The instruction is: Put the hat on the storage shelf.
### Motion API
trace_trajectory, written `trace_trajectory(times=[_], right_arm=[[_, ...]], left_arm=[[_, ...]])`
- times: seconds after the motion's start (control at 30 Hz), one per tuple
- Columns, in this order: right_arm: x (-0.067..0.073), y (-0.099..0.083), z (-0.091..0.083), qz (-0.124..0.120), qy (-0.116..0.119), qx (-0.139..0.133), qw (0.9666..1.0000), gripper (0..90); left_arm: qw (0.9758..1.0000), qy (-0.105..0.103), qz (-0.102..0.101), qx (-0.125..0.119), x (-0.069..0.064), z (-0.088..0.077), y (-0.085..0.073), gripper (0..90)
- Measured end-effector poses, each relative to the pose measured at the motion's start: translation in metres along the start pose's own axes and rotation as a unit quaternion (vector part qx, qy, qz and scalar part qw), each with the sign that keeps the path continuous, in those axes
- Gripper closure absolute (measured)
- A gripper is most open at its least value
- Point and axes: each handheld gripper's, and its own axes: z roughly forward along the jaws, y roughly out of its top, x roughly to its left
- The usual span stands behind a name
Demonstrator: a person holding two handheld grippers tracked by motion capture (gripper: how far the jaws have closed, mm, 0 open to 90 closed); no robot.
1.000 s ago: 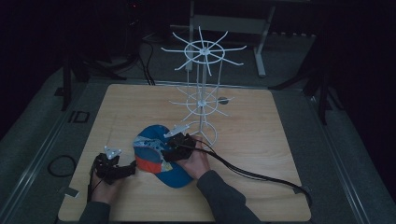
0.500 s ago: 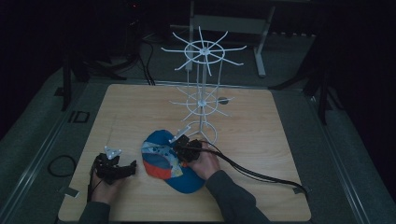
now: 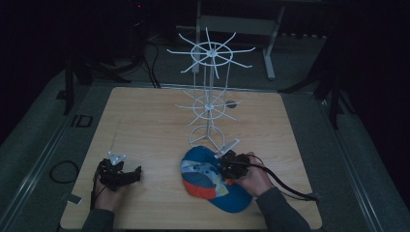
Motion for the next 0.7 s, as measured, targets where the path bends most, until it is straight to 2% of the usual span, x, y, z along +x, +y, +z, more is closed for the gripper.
trace_trajectory(times=[0.07, 0.13, 0.27, 0.37, 0.5, 0.53, 0.67, 0.7], right_arm=[[-0.007, -0.013, -0.007, 0.006, 0.003, -0.001, 1.0000, 78.0], [-0.013, -0.023, -0.013, 0.019, 0.008, 0.001, 0.9998, 70.4], [-0.020, -0.024, -0.017, 0.037, 0.002, -0.010, 0.9993, 41.1], [-0.018, -0.014, -0.014, 0.029, -0.008, -0.013, 0.9995, 26.6], [-0.012, 0.005, -0.007, 0.014, -0.009, -0.016, 0.9997, 18.1], [-0.011, 0.014, -0.002, 0.014, -0.007, -0.013, 0.9998, 16.1], [-0.015, 0.026, 0.009, 0.009, 0.005, -0.003, 0.9999, 15.9], [-0.016, 0.031, 0.017, 0.008, 0.014, 0.013, 0.9998, 17.7]], left_arm=[[1.0000, 0.000, 0.000, 0.000, 0.000, 0.000, 0.000, 9.8], [1.0000, 0.000, 0.000, 0.000, 0.000, 0.000, 0.000, 9.8], [1.0000, 0.001, -0.002, 0.000, 0.000, 0.000, 0.000, 9.7], [1.0000, 0.001, -0.002, 0.000, 0.000, 0.000, 0.000, 9.8], [1.0000, 0.002, -0.002, 0.000, 0.000, 0.000, 0.000, 9.8], [1.0000, 0.002, -0.002, 0.000, 0.000, 0.000, 0.000, 9.8], [1.0000, 0.001, -0.001, 0.000, 0.000, 0.000, 0.000, 9.8], [1.0000, 0.001, 0.000, 0.001, 0.000, 0.000, 0.000, 9.8]])
